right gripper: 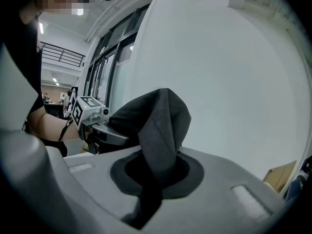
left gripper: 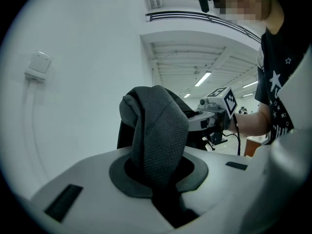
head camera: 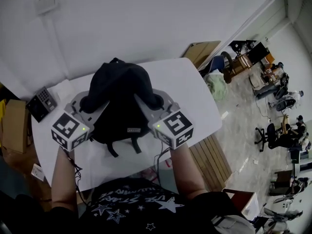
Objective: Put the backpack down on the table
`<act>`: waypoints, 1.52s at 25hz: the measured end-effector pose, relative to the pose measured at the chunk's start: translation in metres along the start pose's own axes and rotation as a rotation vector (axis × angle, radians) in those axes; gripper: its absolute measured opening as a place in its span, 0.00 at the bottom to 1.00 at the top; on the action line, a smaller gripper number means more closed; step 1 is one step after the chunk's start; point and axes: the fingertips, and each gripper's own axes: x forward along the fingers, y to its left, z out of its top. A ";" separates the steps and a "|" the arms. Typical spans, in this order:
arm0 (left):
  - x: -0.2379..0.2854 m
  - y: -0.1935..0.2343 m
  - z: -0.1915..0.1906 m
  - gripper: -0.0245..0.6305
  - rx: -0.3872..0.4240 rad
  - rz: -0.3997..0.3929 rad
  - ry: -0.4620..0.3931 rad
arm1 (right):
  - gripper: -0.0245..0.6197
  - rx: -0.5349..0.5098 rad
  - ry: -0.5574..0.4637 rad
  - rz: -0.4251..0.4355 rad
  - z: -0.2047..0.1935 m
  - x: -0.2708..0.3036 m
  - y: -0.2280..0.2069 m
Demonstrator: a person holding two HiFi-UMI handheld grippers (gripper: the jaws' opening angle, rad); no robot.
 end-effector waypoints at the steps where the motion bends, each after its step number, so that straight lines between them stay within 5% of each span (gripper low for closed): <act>1: 0.001 0.000 -0.001 0.12 0.013 0.006 -0.003 | 0.08 0.000 -0.010 -0.006 -0.001 0.000 0.000; 12: 0.004 0.000 -0.006 0.12 0.006 0.029 -0.033 | 0.10 -0.012 -0.055 0.010 -0.005 -0.001 0.001; 17: 0.003 -0.001 -0.006 0.13 0.014 0.046 -0.024 | 0.37 -0.022 -0.006 0.068 -0.017 -0.001 0.012; 20: 0.001 0.004 -0.008 0.21 -0.005 0.082 -0.012 | 0.65 -0.012 0.010 0.073 -0.021 0.000 0.016; 22: -0.001 0.007 -0.012 0.35 -0.024 0.116 0.002 | 0.69 -0.006 0.020 0.069 -0.023 -0.002 0.017; 26: -0.009 0.008 -0.017 0.65 -0.039 0.191 0.022 | 0.73 0.005 0.014 0.031 -0.026 -0.015 0.010; 38: -0.039 -0.027 -0.012 0.67 -0.069 0.365 0.037 | 0.73 0.037 -0.060 -0.029 -0.027 -0.087 -0.001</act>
